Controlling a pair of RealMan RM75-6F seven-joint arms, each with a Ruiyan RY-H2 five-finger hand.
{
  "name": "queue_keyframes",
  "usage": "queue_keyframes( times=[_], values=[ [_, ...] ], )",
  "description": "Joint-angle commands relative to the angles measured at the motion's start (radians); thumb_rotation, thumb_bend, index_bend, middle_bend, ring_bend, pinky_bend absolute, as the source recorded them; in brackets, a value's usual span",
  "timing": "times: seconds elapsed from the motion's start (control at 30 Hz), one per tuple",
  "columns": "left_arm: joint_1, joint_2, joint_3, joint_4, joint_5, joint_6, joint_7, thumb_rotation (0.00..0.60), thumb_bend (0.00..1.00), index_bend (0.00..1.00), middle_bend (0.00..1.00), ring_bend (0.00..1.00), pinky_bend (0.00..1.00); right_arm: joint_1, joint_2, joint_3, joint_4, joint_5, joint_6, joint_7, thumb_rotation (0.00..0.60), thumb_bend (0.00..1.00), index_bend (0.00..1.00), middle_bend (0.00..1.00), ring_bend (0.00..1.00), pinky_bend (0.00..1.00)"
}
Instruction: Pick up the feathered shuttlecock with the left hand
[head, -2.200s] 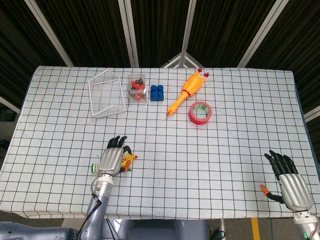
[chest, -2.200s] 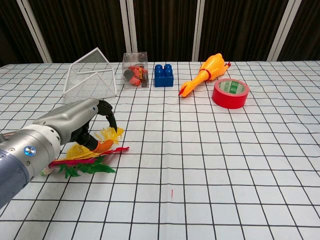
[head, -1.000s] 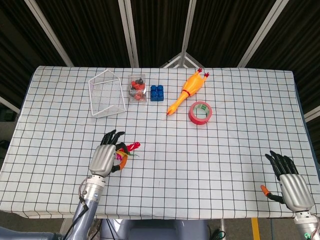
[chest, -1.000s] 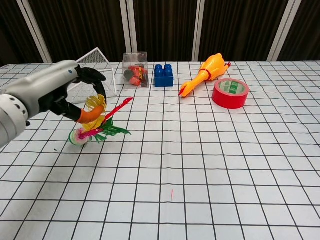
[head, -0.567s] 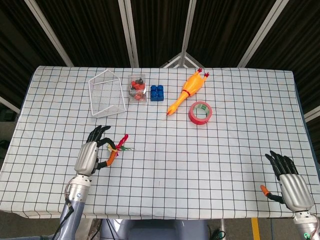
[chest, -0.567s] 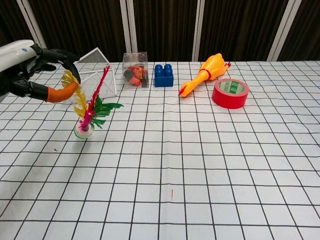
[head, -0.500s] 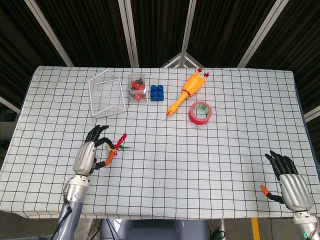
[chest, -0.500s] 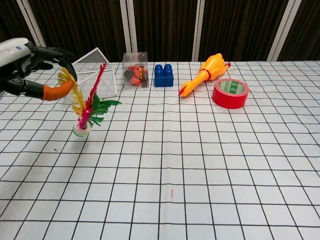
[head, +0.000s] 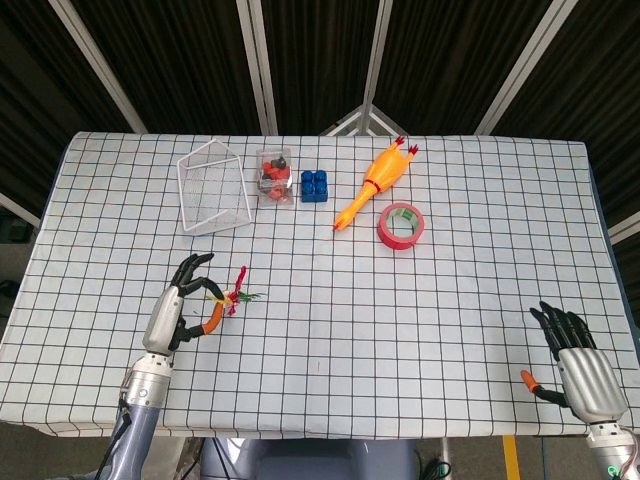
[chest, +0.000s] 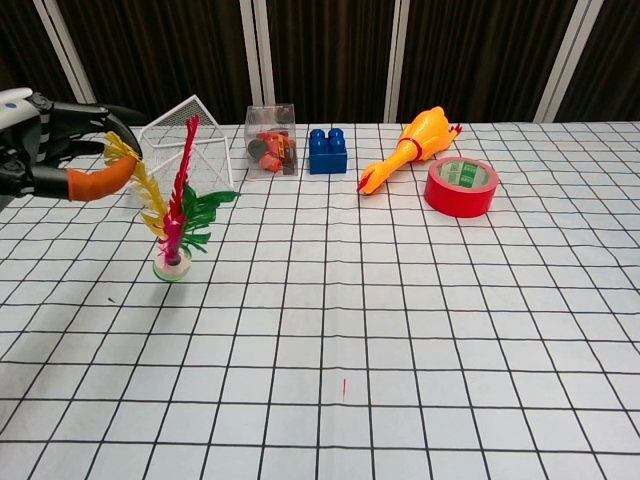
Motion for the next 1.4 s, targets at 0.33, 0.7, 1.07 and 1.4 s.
queue_keyframes(
  times=[0.33,0.7,1.07,1.4],
  values=[
    [0.005,0.025,0.029,0.050,0.024,-0.099,-0.179,0.600,0.64,0.58,0.12,0.00,0.00,0.000,0.000,0.000,0.001,-0.003,0.001,-0.001,0.600,0.34,0.00,0.00,0.00,0.00],
    [0.023,0.051,0.061,0.091,0.076,-0.113,-0.270,0.600,0.30,0.34,0.05,0.00,0.00,0.000,-0.001,0.000,0.001,-0.001,0.000,-0.003,0.600,0.34,0.00,0.00,0.00,0.00],
    [0.050,0.153,0.075,0.058,0.241,-0.001,-0.208,0.600,0.14,0.08,0.00,0.00,0.00,-0.001,0.000,0.000,0.001,-0.004,0.002,-0.004,0.600,0.34,0.00,0.00,0.00,0.00],
    [0.155,0.369,0.159,0.081,0.384,0.153,0.253,0.600,0.14,0.04,0.00,0.00,0.00,-0.001,-0.001,-0.002,0.004,-0.007,0.002,-0.009,0.600,0.34,0.00,0.00,0.00,0.00]
  ],
)
